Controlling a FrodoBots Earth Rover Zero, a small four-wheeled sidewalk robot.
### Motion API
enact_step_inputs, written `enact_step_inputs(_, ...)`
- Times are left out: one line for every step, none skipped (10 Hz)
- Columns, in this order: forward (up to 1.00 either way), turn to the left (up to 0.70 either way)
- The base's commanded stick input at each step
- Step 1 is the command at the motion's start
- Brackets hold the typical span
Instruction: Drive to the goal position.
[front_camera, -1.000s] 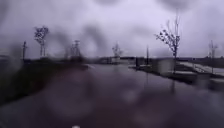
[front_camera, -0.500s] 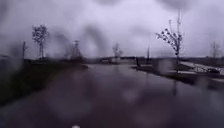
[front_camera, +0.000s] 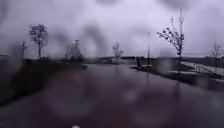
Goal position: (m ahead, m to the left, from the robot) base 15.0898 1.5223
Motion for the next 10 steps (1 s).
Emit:
enact_step_inputs(0.70,0.00)
enact_step_inputs(0.70,0.00)
enact_step_inputs(0.70,0.00)
enact_step_inputs(0.70,0.00)
enact_step_inputs(0.70,0.00)
enact_step_inputs(0.70,0.00)
enact_step_inputs(0.70,0.00)
enact_step_inputs(0.70,0.00)
enact_step_inputs(0.70,0.00)
enact_step_inputs(0.70,0.00)
